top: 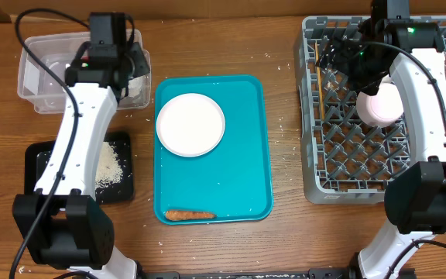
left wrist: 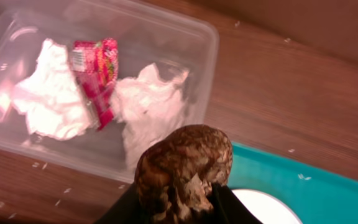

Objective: Sort waste into correct bins and load items into the dishwasher
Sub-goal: 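Lift the food piece and carry it left over the black tray, then lower the food piece onto the rice and open the left gripper, then move the left gripper toward the orange fried item on the teal tray, then lower the left gripper around the orange fried item and close it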

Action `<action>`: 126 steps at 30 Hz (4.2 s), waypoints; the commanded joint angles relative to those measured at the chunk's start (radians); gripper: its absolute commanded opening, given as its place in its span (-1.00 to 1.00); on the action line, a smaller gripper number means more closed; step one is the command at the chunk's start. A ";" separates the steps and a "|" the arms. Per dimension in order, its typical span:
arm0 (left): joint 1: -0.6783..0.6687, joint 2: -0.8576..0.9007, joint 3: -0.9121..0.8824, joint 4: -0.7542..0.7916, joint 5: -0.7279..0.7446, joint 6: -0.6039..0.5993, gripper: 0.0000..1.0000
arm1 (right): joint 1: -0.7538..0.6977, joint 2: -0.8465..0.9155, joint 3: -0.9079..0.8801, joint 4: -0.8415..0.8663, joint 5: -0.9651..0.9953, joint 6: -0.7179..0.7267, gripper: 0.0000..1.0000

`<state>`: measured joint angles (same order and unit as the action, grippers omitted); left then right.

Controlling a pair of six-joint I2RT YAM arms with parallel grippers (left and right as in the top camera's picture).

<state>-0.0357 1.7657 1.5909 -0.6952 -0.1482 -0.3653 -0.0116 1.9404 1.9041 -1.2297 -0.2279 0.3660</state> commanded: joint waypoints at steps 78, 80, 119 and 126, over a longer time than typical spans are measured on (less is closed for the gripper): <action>-0.227 -0.300 -0.395 -0.319 0.168 0.209 0.21 | -0.002 -0.016 0.021 0.006 0.007 0.005 1.00; -0.326 -0.298 -0.411 -0.340 0.174 0.208 0.20 | -0.002 -0.016 0.021 0.006 0.007 0.005 1.00; -0.502 -0.298 -0.726 -0.449 0.175 -0.267 -0.91 | -0.002 -0.016 0.021 0.006 0.007 0.005 1.00; -0.502 -0.298 -0.811 -0.377 0.177 -0.267 -0.92 | -0.002 -0.016 0.021 0.006 0.007 0.005 1.00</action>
<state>-0.5308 1.4693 0.8200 -1.0996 0.0269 -0.6086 -0.0116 1.9404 1.9041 -1.2270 -0.2283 0.3660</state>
